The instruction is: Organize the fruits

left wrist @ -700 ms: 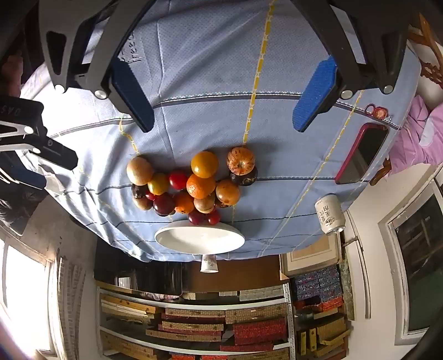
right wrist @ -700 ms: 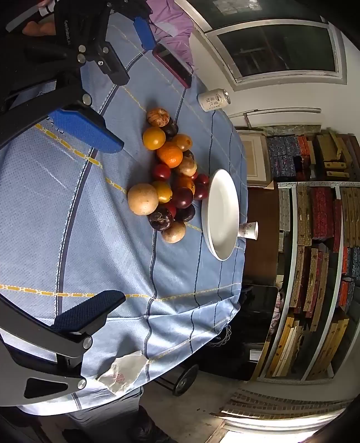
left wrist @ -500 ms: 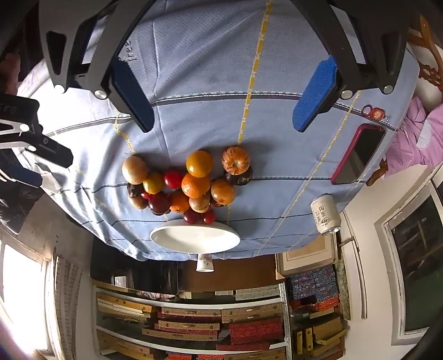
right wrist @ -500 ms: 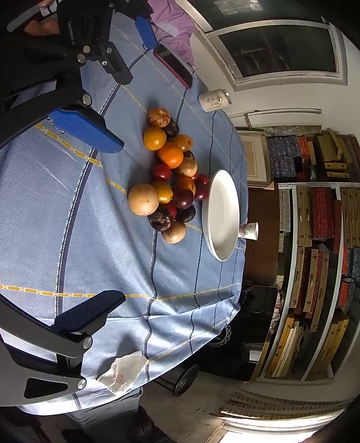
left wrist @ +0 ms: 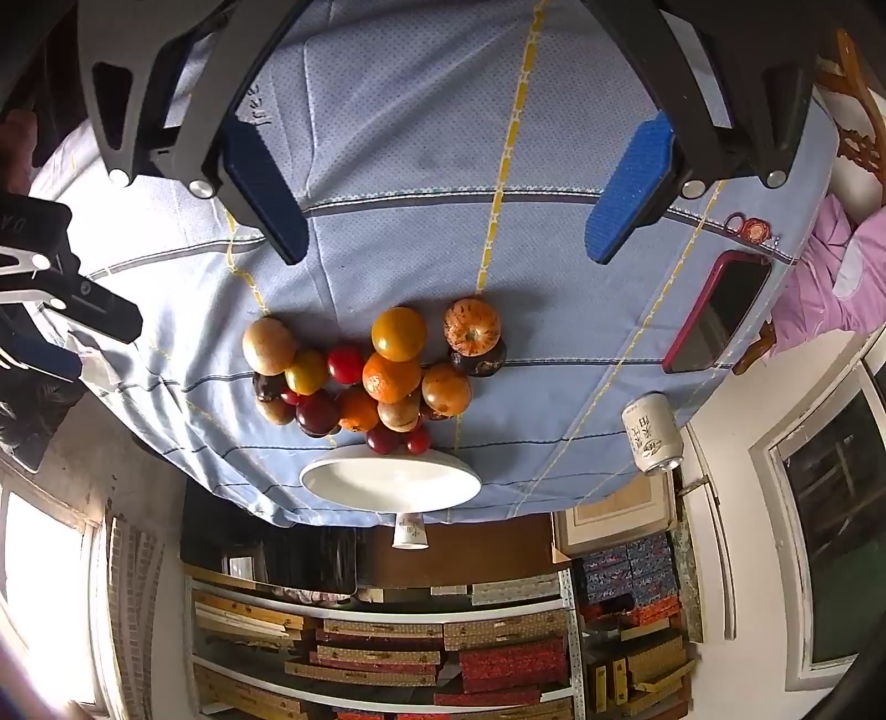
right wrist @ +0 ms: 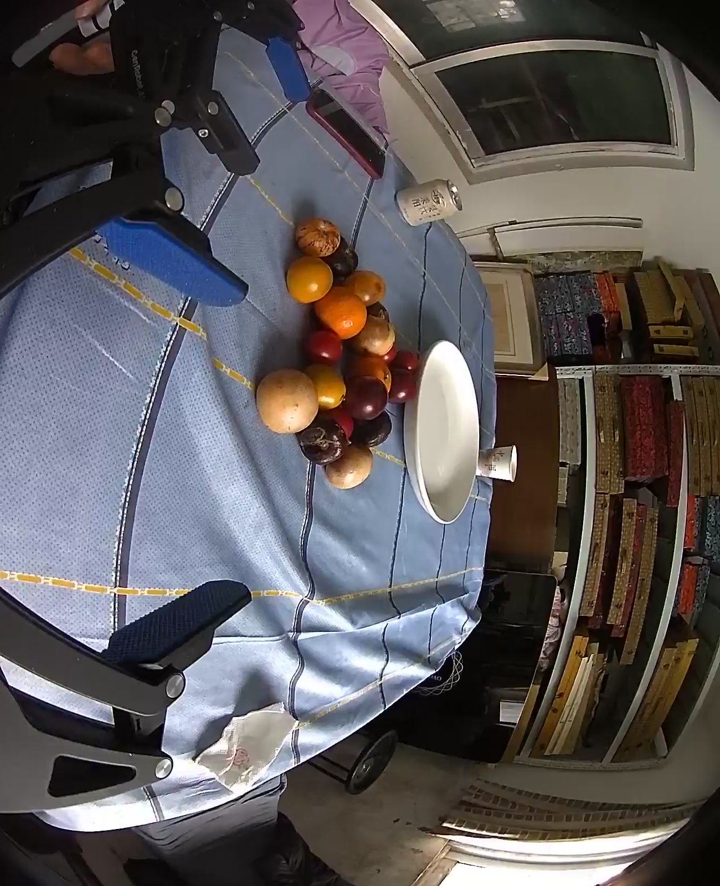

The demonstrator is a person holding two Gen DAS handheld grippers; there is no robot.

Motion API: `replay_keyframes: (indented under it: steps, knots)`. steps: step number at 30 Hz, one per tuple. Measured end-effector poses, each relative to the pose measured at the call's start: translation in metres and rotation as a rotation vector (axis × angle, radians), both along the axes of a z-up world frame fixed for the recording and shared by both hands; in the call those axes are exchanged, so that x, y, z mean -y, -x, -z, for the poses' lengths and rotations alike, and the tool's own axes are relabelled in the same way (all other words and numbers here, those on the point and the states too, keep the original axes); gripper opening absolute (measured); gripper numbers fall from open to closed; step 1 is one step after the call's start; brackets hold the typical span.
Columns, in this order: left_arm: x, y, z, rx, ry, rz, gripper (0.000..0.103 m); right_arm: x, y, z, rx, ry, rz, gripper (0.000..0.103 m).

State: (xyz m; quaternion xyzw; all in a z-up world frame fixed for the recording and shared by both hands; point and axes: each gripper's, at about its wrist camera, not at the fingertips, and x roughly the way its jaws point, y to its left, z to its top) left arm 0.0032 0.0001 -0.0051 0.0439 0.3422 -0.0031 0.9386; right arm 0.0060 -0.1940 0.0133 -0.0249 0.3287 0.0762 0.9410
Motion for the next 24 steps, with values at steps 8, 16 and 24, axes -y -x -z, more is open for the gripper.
replay_keyframes:
  steps: [8,16,24]
  knots:
    - [-0.0056,-0.0013,0.0005,-0.007,0.016,-0.012,0.098,-0.0007,0.0001,-0.0004,0.000,0.000,-0.001,0.100]
    - [-0.0067,-0.0028,0.0013,-0.015,0.019,-0.015,0.098,-0.0006,0.0000,-0.0004,-0.001,-0.001,-0.001,0.100]
    - [-0.0065,-0.0031,0.0015,-0.017,0.019,-0.016,0.098,-0.0008,0.0001,-0.0002,-0.001,-0.001,-0.002,0.100]
